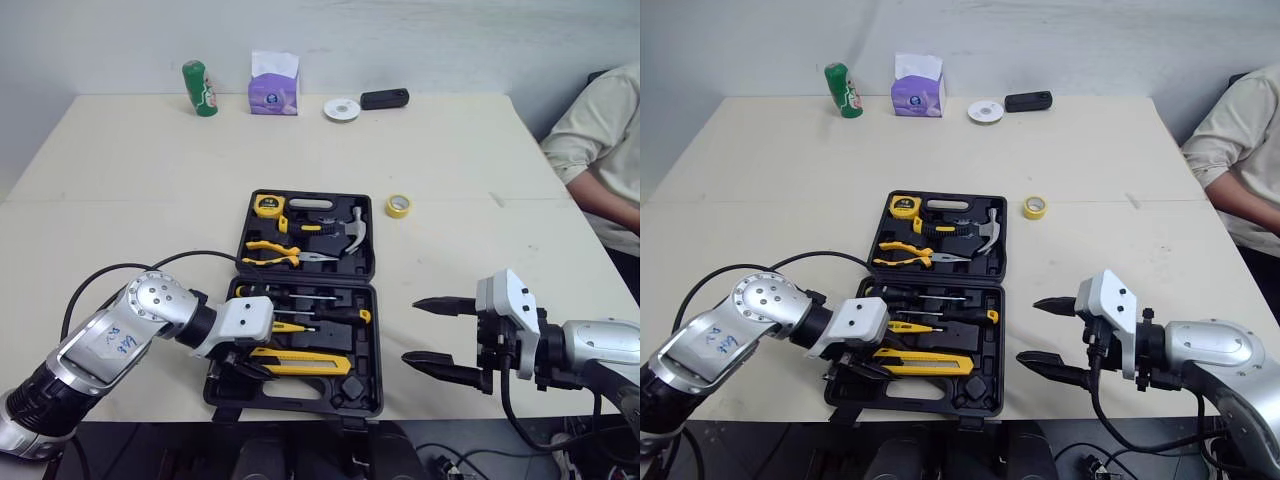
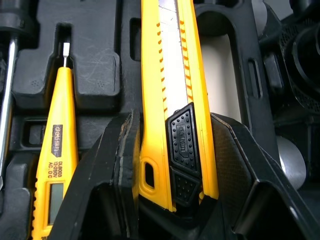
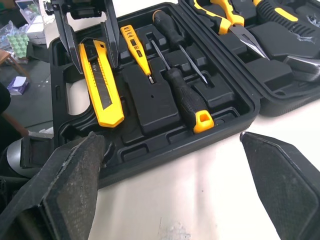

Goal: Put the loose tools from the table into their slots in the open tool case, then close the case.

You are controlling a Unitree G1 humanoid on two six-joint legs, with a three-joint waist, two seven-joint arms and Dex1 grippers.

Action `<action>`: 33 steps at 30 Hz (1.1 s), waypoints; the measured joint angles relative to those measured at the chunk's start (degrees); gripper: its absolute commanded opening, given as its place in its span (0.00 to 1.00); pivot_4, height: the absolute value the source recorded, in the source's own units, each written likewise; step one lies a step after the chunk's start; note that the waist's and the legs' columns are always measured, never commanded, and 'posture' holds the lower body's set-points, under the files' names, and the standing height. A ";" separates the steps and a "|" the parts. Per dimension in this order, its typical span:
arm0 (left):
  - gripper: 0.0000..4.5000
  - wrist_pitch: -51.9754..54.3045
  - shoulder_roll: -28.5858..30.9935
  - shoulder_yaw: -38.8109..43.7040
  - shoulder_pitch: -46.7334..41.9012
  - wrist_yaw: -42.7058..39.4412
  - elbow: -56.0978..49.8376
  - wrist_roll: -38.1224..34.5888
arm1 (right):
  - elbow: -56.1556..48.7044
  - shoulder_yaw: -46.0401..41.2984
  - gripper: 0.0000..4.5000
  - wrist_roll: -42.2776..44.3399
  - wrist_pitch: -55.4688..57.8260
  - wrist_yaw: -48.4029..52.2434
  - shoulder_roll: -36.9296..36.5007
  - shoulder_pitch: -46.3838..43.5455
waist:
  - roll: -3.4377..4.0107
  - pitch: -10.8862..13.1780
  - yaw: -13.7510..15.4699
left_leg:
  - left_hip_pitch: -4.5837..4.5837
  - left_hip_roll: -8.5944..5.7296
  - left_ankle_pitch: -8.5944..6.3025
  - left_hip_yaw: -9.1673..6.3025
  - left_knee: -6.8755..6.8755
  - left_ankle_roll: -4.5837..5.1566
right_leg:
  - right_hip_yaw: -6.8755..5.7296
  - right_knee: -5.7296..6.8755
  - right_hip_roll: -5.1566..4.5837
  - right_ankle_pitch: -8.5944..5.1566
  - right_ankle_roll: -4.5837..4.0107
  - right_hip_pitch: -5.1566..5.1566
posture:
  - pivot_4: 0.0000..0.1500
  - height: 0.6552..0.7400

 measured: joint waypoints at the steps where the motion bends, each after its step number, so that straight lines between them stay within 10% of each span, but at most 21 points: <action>1: 0.36 0.00 -0.27 0.00 0.01 0.12 0.02 0.02 | 0.01 0.20 1.00 -0.12 0.00 -0.02 0.00 -0.06 | 0.00 0.00 0.09 | 0.00 0.00 0.00 0.00 0.00 0.00 | 0.00 0.00 0.00 0.00 0.00 0.00 | 1.00 0.90; 33: 0.36 3.79 -0.09 2.36 -4.64 -2.02 0.30 -1.32 | 1.13 3.86 1.00 -1.81 -1.44 1.01 -0.10 -0.98 | 0.00 0.00 0.11 | -0.06 -0.03 0.03 -0.03 0.07 0.04 | -0.05 0.01 0.01 0.02 0.03 0.00 | 1.00 0.90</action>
